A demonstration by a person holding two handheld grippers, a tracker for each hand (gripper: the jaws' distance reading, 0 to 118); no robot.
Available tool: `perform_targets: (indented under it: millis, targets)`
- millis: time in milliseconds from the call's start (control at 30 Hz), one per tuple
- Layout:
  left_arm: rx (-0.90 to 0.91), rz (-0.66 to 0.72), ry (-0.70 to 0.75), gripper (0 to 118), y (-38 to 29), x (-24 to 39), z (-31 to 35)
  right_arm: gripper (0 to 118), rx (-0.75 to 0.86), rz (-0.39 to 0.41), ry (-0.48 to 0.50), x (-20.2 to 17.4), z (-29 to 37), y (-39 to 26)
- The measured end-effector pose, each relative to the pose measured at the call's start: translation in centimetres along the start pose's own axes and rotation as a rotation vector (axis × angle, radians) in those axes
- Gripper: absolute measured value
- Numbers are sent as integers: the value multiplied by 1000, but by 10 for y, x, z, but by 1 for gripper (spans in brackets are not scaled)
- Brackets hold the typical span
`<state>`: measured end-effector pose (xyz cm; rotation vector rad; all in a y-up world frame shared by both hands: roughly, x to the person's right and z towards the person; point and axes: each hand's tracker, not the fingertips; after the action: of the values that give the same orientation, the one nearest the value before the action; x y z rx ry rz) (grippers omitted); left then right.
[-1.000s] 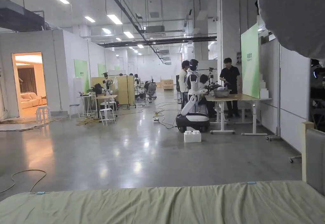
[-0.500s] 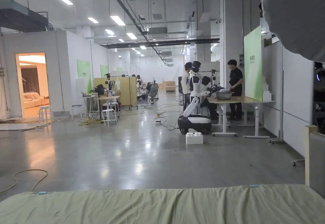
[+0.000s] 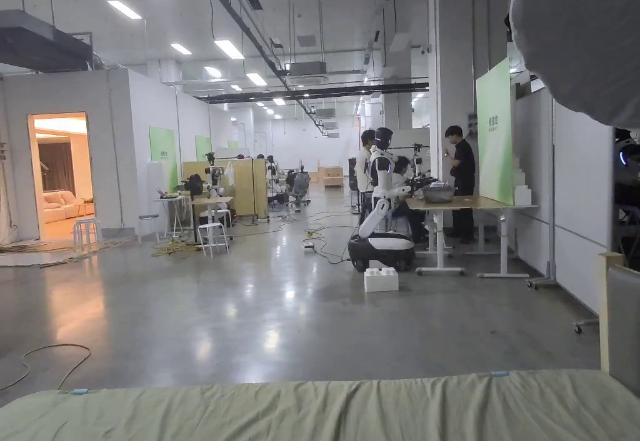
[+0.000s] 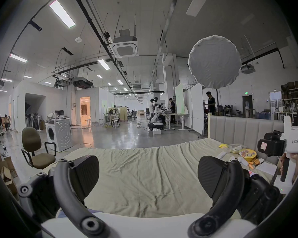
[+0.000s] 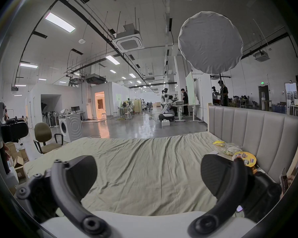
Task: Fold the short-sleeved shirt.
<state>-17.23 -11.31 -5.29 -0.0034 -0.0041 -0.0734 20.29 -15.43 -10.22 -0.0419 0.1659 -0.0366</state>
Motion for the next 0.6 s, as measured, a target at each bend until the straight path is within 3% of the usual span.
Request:
perform_targets:
  millis: [600]
  targets:
    - [44,17,41,118,3,-5,7,118,-1,-7,35,1,5,-5]
